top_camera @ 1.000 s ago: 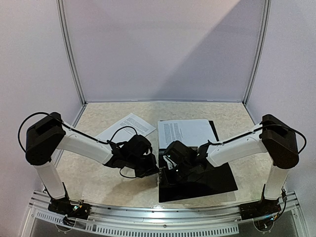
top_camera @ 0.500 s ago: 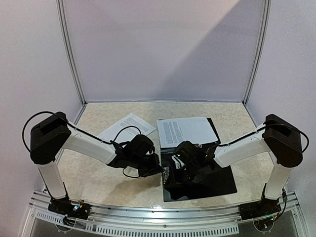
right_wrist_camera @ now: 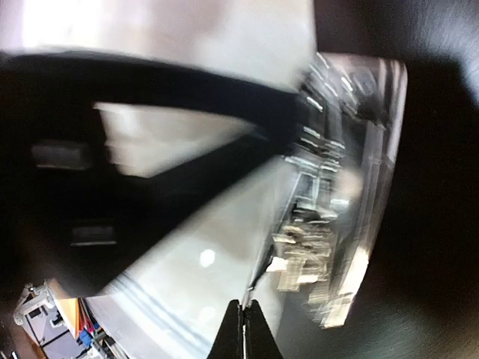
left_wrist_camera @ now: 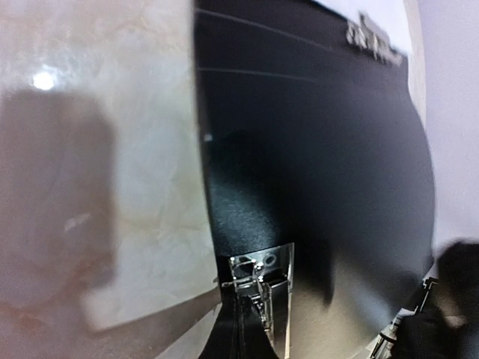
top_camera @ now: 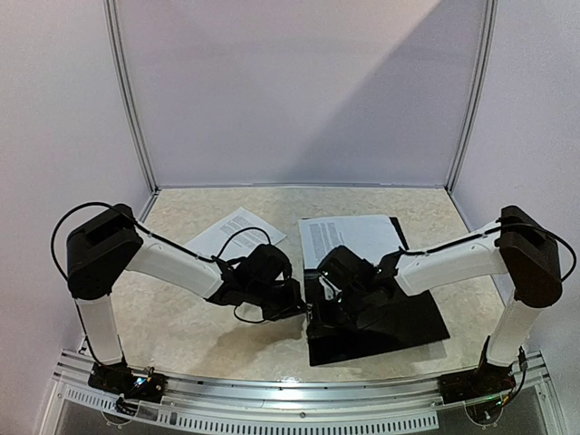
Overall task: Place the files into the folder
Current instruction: Open the spring clip on the folder with some files.
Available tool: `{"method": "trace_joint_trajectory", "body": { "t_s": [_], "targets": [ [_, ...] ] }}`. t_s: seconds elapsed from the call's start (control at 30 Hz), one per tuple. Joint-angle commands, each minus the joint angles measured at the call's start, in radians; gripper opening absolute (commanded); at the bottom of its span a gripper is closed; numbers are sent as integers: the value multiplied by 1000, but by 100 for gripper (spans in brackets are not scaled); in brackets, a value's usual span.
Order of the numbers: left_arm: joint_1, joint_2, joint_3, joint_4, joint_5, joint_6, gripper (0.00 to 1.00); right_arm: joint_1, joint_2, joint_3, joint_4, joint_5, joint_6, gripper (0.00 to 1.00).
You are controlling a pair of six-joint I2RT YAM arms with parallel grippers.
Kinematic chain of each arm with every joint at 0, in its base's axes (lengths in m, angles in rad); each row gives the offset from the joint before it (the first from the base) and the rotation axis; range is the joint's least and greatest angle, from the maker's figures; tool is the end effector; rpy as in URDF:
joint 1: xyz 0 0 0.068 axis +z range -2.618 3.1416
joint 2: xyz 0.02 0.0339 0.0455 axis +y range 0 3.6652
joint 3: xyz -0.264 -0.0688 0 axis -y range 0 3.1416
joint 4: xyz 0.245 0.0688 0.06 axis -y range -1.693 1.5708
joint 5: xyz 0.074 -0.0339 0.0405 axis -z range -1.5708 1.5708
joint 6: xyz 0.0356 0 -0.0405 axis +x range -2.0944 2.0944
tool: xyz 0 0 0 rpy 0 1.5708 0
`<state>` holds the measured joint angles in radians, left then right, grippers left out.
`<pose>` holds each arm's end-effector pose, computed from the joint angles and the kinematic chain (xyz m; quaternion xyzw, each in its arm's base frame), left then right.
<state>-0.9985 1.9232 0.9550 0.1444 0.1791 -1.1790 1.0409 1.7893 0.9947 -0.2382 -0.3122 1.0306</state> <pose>0.1969 -0.3174 0.1134 -0.0511 0.9265 -0.3606 0.0947 0.1659 0.3049 0.1458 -0.0462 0.9521 0.3023 0.0049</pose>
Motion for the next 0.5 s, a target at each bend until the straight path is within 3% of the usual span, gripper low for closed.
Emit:
{"method": "trace_joint_trajectory", "body": {
  "t_s": [0.0,0.3,0.47],
  "targets": [
    [3,30,-12,-138,-24,23,0,-31,-84,88,-42,55,-56,0],
    [6,-73,-2,-92,-32,100,1,-68,-156,4,185,-121,-37,23],
    [5,-119,120,-218,-68,254,19,-130,-301,-52,88,-116,-114,32]
  ]
}}
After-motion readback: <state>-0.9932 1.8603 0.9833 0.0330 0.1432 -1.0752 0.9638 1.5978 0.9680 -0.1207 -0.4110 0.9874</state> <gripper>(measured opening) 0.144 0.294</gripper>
